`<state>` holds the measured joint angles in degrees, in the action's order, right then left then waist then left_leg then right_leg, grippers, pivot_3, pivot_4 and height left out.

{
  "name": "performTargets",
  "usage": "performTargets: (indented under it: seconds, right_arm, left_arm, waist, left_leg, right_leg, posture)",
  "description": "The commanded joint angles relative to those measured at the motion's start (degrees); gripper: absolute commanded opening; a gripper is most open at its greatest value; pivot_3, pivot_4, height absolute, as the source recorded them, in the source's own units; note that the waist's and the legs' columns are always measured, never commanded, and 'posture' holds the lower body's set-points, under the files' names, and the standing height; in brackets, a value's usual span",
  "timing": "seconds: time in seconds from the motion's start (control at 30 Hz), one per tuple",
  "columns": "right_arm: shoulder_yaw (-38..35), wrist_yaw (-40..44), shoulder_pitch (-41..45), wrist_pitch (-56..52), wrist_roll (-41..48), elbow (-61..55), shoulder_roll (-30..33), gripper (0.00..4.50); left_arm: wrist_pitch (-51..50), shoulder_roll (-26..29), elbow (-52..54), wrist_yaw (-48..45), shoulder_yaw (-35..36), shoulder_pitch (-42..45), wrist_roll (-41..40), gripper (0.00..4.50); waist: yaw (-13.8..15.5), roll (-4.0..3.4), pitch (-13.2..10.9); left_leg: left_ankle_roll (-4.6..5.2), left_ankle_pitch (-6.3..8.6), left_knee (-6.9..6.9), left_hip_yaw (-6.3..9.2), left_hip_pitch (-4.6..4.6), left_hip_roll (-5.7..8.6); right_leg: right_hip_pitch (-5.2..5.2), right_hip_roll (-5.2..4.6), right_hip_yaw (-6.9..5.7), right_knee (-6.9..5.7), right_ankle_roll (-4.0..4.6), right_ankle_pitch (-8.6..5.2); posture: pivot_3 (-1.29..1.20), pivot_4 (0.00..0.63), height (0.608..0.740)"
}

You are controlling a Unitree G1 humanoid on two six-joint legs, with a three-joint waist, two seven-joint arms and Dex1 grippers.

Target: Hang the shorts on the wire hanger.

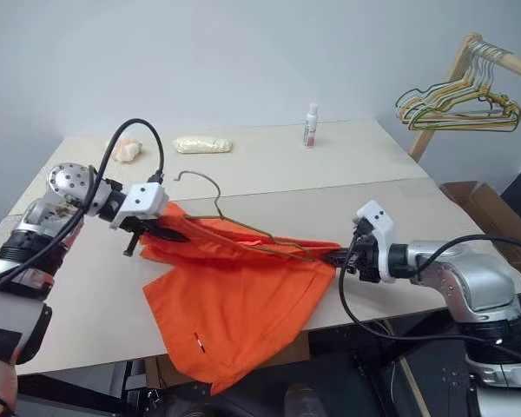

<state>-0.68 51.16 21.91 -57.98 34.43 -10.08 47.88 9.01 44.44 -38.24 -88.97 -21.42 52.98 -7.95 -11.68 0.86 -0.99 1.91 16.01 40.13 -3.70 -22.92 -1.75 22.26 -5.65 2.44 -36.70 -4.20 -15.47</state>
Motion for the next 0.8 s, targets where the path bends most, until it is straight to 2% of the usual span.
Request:
performTargets:
  seconds: [0.03, 0.1, 0.2, 0.57, 0.8]
  right_arm:
    - [-1.91, -0.05, -0.44, 1.5, -2.34, 1.77, 3.19, 0.02]
    - [-1.61, 0.16, -1.07, 1.99, -2.27, 1.47, 3.38, 0.02]
    - [-1.7, 0.28, -1.48, 2.42, -2.11, 0.98, 3.54, 0.02]
    - [-3.94, 3.01, -2.0, 4.72, -1.32, 0.17, 6.39, 0.02]
    - [-1.39, 2.58, 1.54, 4.63, -0.25, -5.94, 5.42, 0.02]
  left_arm:
    - [-3.76, 1.45, -1.26, -0.16, 4.8, 0.39, -1.03, 0.0]
    - [-5.71, 1.43, -0.46, -2.38, 6.04, 0.16, -2.89, 0.0]
    - [-7.09, 1.41, -0.16, -1.0, 6.25, -0.11, -1.56, 0.0]
    - [1.65, 2.17, -3.53, 5.32, 2.09, -1.58, 9.74, 0.0]
    - [3.93, 0.54, -3.15, 4.78, 1.42, -2.45, 10.67, 0.0]
  waist:
    - [-0.04, 0.0, 0.0]
    - [-0.09, 0.0, 0.0]
    - [-0.2, 0.0, 0.0]
    - [-0.03, 0.0, 0.0]
    - [-0.15, 0.0, 0.0]
  left_leg:
    - [0.0, 0.0, 0.0, 0.0, 0.0, -0.01]
    - [0.0, 0.0, -0.01, 0.0, 0.01, -0.01]
    - [0.0, 0.0, 0.0, -0.02, 0.02, -0.01]
    - [0.0, 0.0, 0.0, -0.01, 0.02, 0.0]
    - [0.0, 0.0, 0.01, -0.02, 0.02, -0.01]
  right_leg:
    - [0.0, 0.01, -0.01, 0.0, 0.0, 0.0]
    - [0.01, 0.01, 0.0, -0.01, 0.0, 0.0]
    - [0.01, 0.02, 0.02, -0.02, 0.0, 0.0]
    - [0.0, 0.0, 0.0, -0.01, 0.0, 0.0]
    - [0.0, 0.0, 0.01, -0.02, 0.0, 0.0]
  posture:
    - [-0.2, 0.0, 0.74]
    - [-0.21, 0.0, 0.74]
    - [-0.21, 0.0, 0.74]
    - [-0.21, 0.0, 0.74]
    - [-0.23, 0.0, 0.74]
